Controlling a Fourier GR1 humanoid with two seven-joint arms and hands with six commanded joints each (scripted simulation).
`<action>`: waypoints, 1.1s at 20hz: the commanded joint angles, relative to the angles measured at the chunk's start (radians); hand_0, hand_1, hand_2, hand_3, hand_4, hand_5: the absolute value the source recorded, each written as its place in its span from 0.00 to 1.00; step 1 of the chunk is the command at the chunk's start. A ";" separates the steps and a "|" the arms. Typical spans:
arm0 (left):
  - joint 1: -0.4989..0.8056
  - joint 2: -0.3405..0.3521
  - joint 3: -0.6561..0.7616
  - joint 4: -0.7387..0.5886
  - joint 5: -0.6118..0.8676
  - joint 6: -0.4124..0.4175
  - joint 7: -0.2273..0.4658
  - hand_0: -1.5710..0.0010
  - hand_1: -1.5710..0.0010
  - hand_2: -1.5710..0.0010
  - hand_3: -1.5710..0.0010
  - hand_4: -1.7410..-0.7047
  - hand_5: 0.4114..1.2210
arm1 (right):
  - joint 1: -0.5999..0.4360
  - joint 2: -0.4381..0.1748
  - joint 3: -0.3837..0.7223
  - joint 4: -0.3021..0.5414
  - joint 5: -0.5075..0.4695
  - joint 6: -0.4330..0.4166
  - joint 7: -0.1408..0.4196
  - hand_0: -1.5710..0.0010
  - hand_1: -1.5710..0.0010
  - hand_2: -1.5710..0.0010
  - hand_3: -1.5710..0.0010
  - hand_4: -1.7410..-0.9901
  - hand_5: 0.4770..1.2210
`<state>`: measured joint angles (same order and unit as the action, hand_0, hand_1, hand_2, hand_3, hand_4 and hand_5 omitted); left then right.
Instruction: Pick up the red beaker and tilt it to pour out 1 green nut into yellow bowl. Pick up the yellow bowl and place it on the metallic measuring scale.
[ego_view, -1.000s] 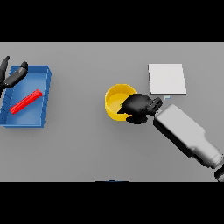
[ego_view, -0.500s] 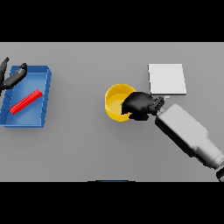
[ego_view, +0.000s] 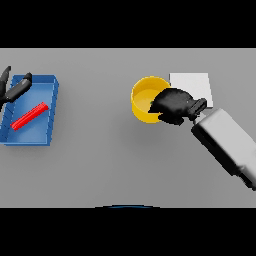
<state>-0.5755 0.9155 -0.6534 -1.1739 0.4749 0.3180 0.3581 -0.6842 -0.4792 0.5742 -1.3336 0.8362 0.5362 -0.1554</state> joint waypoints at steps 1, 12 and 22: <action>-0.004 0.005 0.010 0.012 0.007 -0.006 -0.003 1.00 1.00 1.00 1.00 0.99 0.34 | 0.005 -0.002 -0.006 -0.015 -0.002 0.002 0.013 0.00 0.00 0.06 0.26 0.00 1.00; 0.003 0.015 -0.001 -0.036 0.002 0.020 0.037 1.00 1.00 1.00 1.00 0.98 0.38 | -0.012 -0.050 -0.110 0.067 0.016 -0.072 0.039 0.00 0.00 0.03 0.27 0.00 1.00; 0.009 0.032 -0.001 -0.051 0.007 0.018 0.063 1.00 1.00 1.00 1.00 0.99 0.38 | -0.065 -0.041 -0.173 0.376 0.058 -0.229 -0.013 0.00 0.00 0.05 0.24 0.00 1.00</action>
<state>-0.5661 0.9474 -0.6540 -1.2252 0.4816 0.3361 0.4210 -0.7493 -0.5200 0.4013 -0.9575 0.8955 0.3066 -0.1650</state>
